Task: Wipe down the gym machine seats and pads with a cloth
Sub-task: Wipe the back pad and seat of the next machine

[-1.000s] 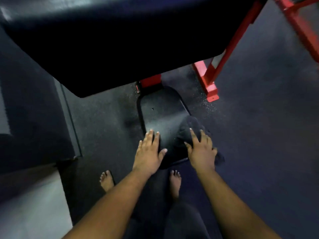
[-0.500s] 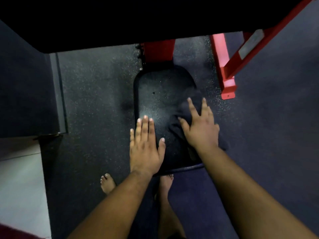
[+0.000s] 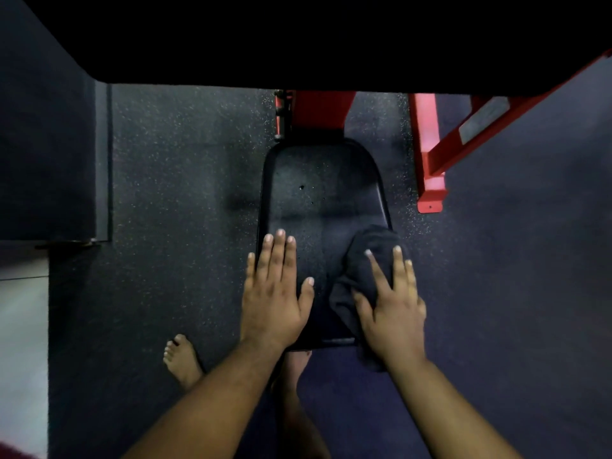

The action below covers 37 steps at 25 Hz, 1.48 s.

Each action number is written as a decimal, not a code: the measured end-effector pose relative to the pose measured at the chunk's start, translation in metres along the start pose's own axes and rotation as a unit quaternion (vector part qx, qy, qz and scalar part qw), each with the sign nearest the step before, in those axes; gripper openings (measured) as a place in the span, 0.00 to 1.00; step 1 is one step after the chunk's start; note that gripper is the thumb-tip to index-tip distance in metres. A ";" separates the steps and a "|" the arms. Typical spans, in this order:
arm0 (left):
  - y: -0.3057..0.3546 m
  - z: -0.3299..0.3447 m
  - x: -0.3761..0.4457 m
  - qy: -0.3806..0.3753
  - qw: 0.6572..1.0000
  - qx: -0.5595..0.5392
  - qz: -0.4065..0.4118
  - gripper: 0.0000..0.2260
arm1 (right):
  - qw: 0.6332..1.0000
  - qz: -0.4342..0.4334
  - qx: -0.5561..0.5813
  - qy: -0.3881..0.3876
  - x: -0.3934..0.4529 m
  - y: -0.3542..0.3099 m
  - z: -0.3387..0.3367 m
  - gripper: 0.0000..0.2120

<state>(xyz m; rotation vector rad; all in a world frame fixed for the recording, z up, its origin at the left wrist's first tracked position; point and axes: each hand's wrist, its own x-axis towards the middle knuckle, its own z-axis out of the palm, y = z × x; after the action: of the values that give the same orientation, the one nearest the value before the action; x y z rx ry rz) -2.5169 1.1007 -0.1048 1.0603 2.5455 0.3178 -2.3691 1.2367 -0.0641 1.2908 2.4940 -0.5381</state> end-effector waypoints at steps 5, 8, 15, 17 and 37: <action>0.001 0.002 0.002 0.016 1.000 -0.003 -0.004 0.32 | 0.998 -0.050 -0.027 0.014 0.136 -0.049 -0.029 0.33; -0.001 0.003 0.002 0.023 1.000 -0.009 -0.002 0.33 | 0.994 -0.078 -0.067 -0.020 0.186 -0.103 -0.038 0.31; -0.003 0.003 0.001 0.015 0.999 -0.031 0.018 0.33 | 0.956 -0.278 -0.087 -0.007 0.193 -0.071 -0.050 0.31; -0.004 0.004 0.002 0.018 0.999 -0.040 0.020 0.33 | 0.986 -0.161 -0.001 0.029 0.164 -0.037 -0.043 0.32; -0.042 0.013 -0.101 -0.037 0.985 -0.160 -0.048 0.30 | 0.940 -0.289 -0.180 0.006 0.085 -0.094 -0.006 0.36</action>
<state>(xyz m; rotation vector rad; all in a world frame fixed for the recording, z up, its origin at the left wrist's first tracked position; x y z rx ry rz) -2.4719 1.0002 -0.1065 0.8113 2.3659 0.6240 -2.4947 1.2506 -0.0756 0.4209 2.7959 -0.1659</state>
